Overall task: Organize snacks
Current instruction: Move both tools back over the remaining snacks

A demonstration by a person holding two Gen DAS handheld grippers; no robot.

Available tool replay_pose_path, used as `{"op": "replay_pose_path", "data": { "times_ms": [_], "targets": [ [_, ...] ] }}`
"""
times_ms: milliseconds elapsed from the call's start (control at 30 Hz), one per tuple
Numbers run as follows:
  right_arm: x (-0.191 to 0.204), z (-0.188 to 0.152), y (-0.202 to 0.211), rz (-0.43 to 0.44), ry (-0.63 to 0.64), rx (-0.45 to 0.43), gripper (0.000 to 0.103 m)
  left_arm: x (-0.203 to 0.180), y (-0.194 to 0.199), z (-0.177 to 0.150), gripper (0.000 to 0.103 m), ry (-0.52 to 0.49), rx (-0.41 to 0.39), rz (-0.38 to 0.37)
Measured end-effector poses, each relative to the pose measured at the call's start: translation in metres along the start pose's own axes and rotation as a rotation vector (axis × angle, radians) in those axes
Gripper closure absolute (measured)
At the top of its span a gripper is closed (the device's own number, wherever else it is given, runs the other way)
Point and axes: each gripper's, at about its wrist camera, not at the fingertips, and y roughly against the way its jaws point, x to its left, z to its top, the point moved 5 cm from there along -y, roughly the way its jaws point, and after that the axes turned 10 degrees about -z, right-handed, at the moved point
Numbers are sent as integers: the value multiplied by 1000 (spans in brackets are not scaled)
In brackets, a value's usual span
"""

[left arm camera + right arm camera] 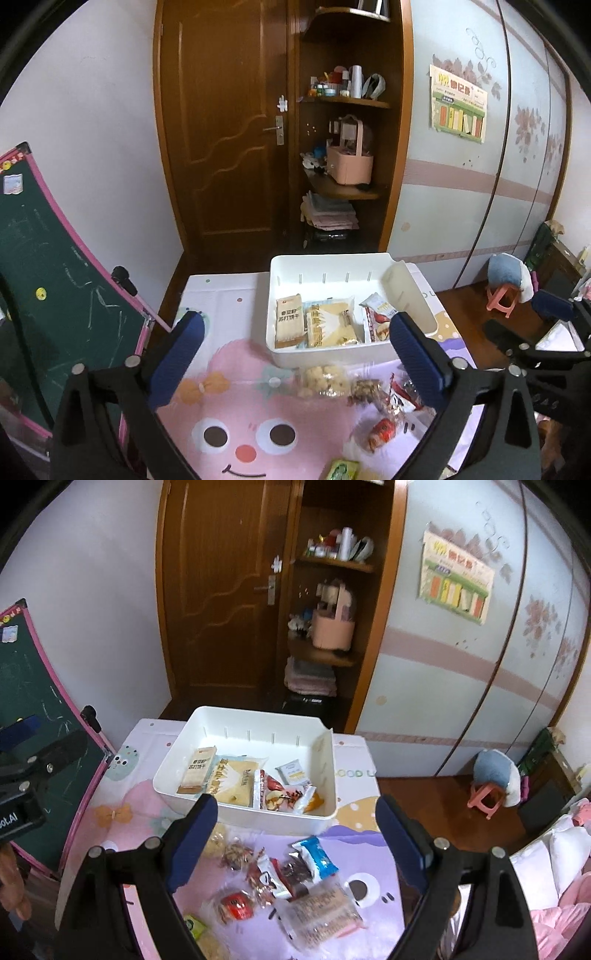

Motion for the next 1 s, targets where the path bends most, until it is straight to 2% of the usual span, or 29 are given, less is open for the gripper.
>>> {"op": "replay_pose_path", "data": {
  "times_ms": [167, 367, 467, 567, 767, 1000],
  "targets": [
    [-17, -21, 27, 2, -3, -19, 15, -9, 26, -25, 0, 9, 25, -78],
    [-37, -62, 39, 3, -35, 10, 15, -27, 43, -60, 0, -2, 65, -158],
    [-44, -85, 39, 20, -50, 32, 15, -30, 44, -78, 0, 2, 73, -170],
    [-45, -111, 34, 54, -50, 68, 15, -36, 34, -102, 0, -32, 107, -127],
    [-33, -176, 6, 111, -44, 202, 15, -46, -3, -163, 1, -77, 213, -143],
    [-13, -242, -37, 152, -51, 399, 17, -56, -51, -243, 1, -78, 420, -177]
  ]
}}
